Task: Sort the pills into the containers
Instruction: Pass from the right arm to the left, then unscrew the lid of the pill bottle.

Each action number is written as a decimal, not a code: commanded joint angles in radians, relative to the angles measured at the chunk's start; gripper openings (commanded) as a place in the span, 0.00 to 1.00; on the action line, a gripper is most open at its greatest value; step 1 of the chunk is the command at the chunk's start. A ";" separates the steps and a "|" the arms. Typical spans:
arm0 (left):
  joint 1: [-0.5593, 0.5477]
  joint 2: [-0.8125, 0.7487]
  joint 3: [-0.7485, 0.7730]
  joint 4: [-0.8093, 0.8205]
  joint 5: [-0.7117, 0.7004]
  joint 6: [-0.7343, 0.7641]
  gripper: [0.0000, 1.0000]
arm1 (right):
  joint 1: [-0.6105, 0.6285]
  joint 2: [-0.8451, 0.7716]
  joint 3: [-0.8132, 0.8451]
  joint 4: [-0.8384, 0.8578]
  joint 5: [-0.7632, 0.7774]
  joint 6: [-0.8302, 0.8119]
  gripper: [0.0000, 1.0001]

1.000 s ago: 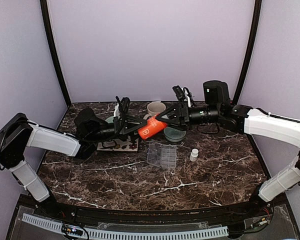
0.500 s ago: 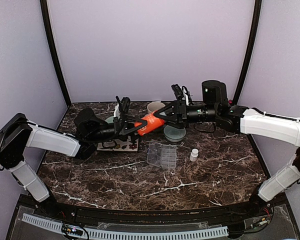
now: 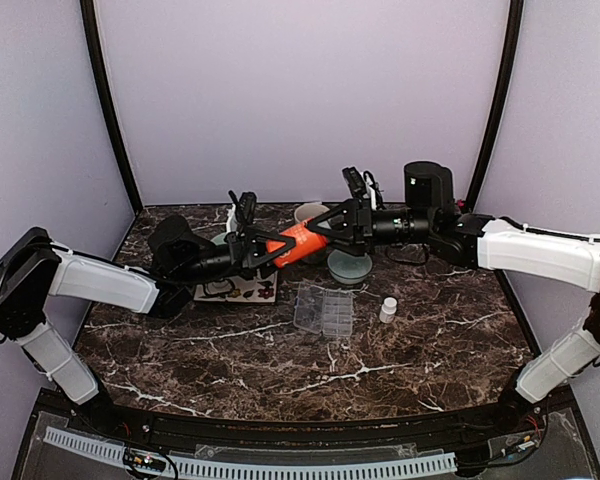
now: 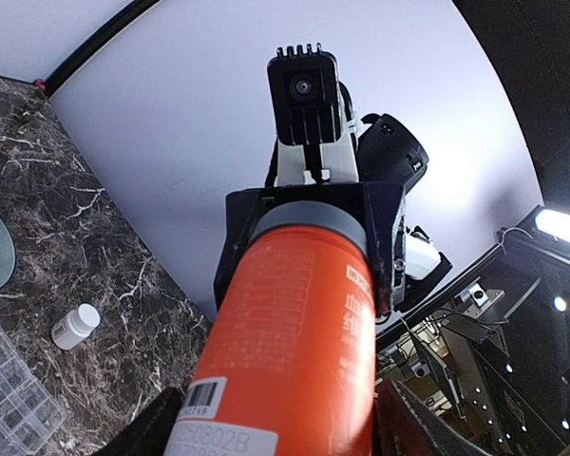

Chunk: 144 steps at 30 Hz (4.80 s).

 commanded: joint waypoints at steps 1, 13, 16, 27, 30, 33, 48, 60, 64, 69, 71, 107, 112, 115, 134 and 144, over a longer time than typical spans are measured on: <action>-0.003 -0.062 0.005 0.051 -0.055 0.027 0.68 | -0.008 -0.003 -0.023 0.064 -0.004 0.012 0.15; -0.003 -0.061 0.015 0.049 -0.034 0.049 0.51 | -0.008 -0.014 -0.047 0.077 -0.005 0.014 0.20; -0.003 -0.061 0.019 0.024 -0.003 0.064 0.47 | -0.008 -0.010 -0.033 0.050 -0.010 -0.005 0.32; 0.011 -0.103 0.000 -0.061 0.009 0.129 0.44 | -0.008 0.001 0.018 -0.008 -0.026 -0.049 0.65; 0.014 -0.107 -0.003 -0.063 0.011 0.131 0.44 | -0.008 0.003 0.026 -0.025 -0.027 -0.061 0.73; 0.020 -0.111 -0.003 -0.066 0.014 0.133 0.44 | -0.009 0.004 0.034 -0.038 -0.032 -0.072 0.77; 0.056 -0.137 -0.002 -0.184 0.086 0.195 0.43 | -0.014 0.006 0.091 -0.129 -0.061 -0.137 0.86; 0.094 -0.161 -0.002 -0.235 0.170 0.201 0.41 | -0.022 0.016 0.098 -0.180 -0.073 -0.178 0.74; 0.095 -0.162 0.003 -0.249 0.185 0.207 0.40 | -0.022 0.024 0.107 -0.181 -0.081 -0.179 0.72; 0.097 -0.165 0.012 -0.279 0.187 0.225 0.40 | -0.022 0.032 0.110 -0.181 -0.096 -0.175 0.71; 0.097 -0.164 0.017 -0.281 0.189 0.227 0.40 | -0.022 0.035 0.109 -0.182 -0.098 -0.175 0.71; 0.112 -0.072 0.086 -0.186 0.256 0.147 0.28 | -0.009 0.082 0.191 -0.333 -0.118 -0.323 0.00; 0.112 -0.052 0.117 -0.092 0.292 0.040 0.25 | 0.013 0.046 0.216 -0.382 -0.092 -0.481 0.00; 0.112 -0.028 0.144 0.010 0.319 -0.069 0.23 | 0.023 0.019 0.223 -0.376 -0.071 -0.546 0.00; 0.112 -0.037 0.191 0.234 0.352 -0.370 0.14 | 0.198 -0.035 0.288 -0.522 0.322 -0.984 0.00; 0.112 -0.053 0.171 0.233 0.365 -0.378 0.11 | 0.229 -0.072 0.253 -0.518 0.404 -1.041 0.18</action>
